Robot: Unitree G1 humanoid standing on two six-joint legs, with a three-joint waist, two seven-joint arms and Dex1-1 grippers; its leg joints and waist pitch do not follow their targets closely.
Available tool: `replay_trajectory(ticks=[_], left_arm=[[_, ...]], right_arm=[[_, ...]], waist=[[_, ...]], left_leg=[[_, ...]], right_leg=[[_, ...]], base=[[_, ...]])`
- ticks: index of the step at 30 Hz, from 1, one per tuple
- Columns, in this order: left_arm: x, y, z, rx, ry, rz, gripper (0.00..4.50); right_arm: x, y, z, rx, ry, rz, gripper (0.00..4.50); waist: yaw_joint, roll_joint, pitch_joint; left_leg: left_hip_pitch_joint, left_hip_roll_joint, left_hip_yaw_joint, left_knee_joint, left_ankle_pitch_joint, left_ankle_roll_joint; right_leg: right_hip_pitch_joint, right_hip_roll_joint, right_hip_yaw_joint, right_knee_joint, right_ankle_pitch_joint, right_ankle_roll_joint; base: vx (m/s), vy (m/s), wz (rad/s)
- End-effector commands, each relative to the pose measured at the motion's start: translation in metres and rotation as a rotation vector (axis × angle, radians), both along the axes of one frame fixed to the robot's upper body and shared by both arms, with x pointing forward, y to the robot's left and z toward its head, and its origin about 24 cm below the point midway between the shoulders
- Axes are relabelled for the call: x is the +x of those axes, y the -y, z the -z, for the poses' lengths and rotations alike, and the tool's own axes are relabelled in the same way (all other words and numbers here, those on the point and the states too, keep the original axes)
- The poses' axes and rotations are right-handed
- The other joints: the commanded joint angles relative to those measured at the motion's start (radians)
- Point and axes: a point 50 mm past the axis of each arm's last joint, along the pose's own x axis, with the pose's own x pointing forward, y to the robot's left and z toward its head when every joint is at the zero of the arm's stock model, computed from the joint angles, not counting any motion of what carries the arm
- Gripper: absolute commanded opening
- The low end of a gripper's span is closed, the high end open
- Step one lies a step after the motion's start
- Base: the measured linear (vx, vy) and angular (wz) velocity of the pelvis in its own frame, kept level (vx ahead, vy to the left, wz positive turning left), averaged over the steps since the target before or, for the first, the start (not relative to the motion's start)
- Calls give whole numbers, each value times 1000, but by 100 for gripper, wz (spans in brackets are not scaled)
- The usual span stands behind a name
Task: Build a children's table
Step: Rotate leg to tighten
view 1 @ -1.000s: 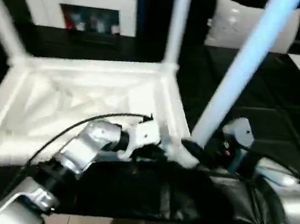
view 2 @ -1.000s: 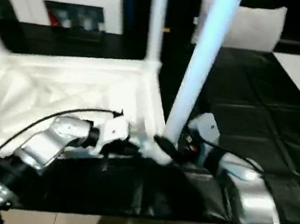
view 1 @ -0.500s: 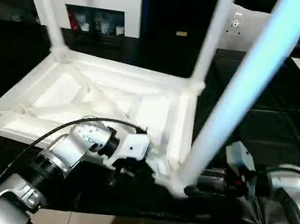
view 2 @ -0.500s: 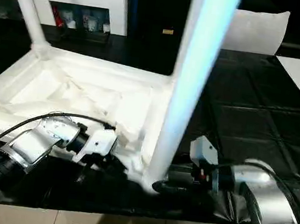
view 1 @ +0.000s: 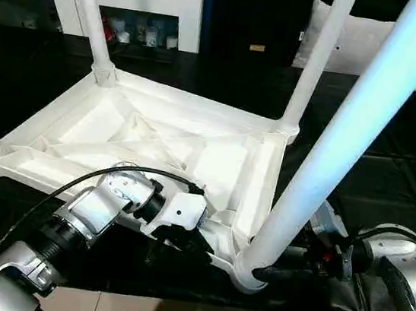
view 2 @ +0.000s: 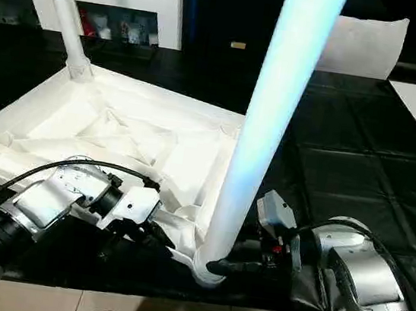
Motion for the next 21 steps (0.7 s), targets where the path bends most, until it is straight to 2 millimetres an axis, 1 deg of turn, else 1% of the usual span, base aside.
replay_trajectory(ticks=[1,2,3,4,5,6,8,9,10,11,12,13,14,15,16,17,18,19,20,21], left_arm=[[-2,10,-7,-41,-6,35,0],[-2,10,-7,-41,-6,35,0],[1,13,-8,-64,-8,-33,0],[2,14,-8,-69,-3,-58,0],[5,16,-8,-80,-3,-116,0],[5,16,-8,-80,-3,-118,0],[7,21,-8,-106,-8,-192,0],[7,24,-8,-116,-16,-232,0],[8,31,-8,-130,-22,-297,0],[9,33,-8,-134,-22,-321,0],[9,34,-8,-135,-22,-323,0],[10,37,-8,-141,-28,-356,0],[10,38,-8,-142,-28,-363,0],[13,45,-8,-152,-30,-429,0],[13,45,-8,-152,-30,-429,0],[18,57,-9,-172,-23,-525,0],[21,62,-9,-180,-11,-579,0],[23,67,-10,-185,-5,-614,0],[25,71,-11,-193,3,-651,0],[25,72,-11,-193,4,-655,0]], right_arm=[[-7,-4,-3,56,-24,-8,213],[-7,-4,-3,56,-24,-8,210],[-10,-7,-4,94,-33,33,208],[-11,-9,-4,103,-33,52,206],[-13,-12,-4,112,-33,95,205],[-13,-12,-4,112,-33,96,204],[-9,-19,-1,96,-1,205,204],[-3,-24,2,77,26,302,204],[8,-31,6,60,53,473,204],[12,-33,7,57,55,531,204],[12,-33,7,57,55,538,200],[17,-36,7,68,59,608,200],[17,-37,7,69,58,622,199],[24,-42,7,58,63,721,197],[24,-42,7,58,63,721,197],[33,-50,8,35,59,875,196],[38,-54,10,18,60,955,196],[41,-57,11,-2,66,1022,196],[43,-59,11,-15,82,1065,196],[44,-60,11,-15,84,1068,196]], waist=[[-2,-16,-62],[0,-17,-63],[-1,-15,-63],[2,-17,-63],[2,-12,-61],[-2,-14,-59],[-6,-15,-56],[-13,-13,-53],[-17,-13,-52],[-31,-16,-49],[-38,-16,-49],[-48,-17,-51],[-56,-15,-52],[-65,-14,-50],[-69,-14,-50],[-74,-19,-51],[-77,-16,-50],[-79,-18,-53],[-78,-17,-55],[-77,-16,-55]], left_leg=[[7,39,-4,-62,-119,83],[9,40,-4,-61,-115,84],[8,40,-4,-61,-113,84],[9,40,-5,-61,-110,85],[8,39,-5,-62,-118,80],[7,38,-5,-65,-126,75],[9,36,-6,-67,-156,57],[8,34,-8,-72,-181,35],[6,32,-9,-73,-186,29],[-2,28,-12,-78,-192,10],[-5,26,-15,-79,-195,1],[-1,24,-16,-79,-205,-3],[3,25,-14,-77,-207,2],[0,25,-14,-77,-199,5],[-1,25,-13,-76,-196,5],[-3,22,-12,-74,-181,8],[-1,22,-11,-75,-178,7],[0,21,-11,-73,-165,1],[1,20,-11,-72,-153,-1],[2,21,-10,-72,-148,1]], right_leg=[[53,-72,40,-64,-101,-245],[53,-73,41,-64,-95,-245],[53,-72,41,-63,-91,-246],[53,-73,41,-64,-90,-243],[51,-72,41,-68,-111,-238],[52,-71,41,-70,-125,-233],[50,-74,41,-79,-196,-218],[49,-73,40,-85,-271,-194],[49,-72,38,-87,-293,-184],[51,-70,35,-88,-331,-166],[54,-70,34,-90,-360,-151],[52,-71,34,-97,-393,-132],[46,-70,38,-99,-387,-133],[46,-67,38,-97,-360,-143],[45,-65,39,-97,-349,-146],[47,-65,39,-95,-330,-150],[43,-62,39,-95,-326,-153],[42,-62,39,-95,-316,-155],[43,-63,40,-94,-301,-154],[43,-63,42,-94,-286,-154]], base=[[0,0,0],[0,0,0],[0,0,0],[0,0,0],[0,0,0],[0,0,0],[0,0,0],[0,0,0],[0,0,0],[0,0,0],[0,0,0],[0,0,0],[0,0,0],[0,0,0],[0,0,0],[0,0,0],[0,0,0],[0,0,0],[0,0,0],[0,0,0]])
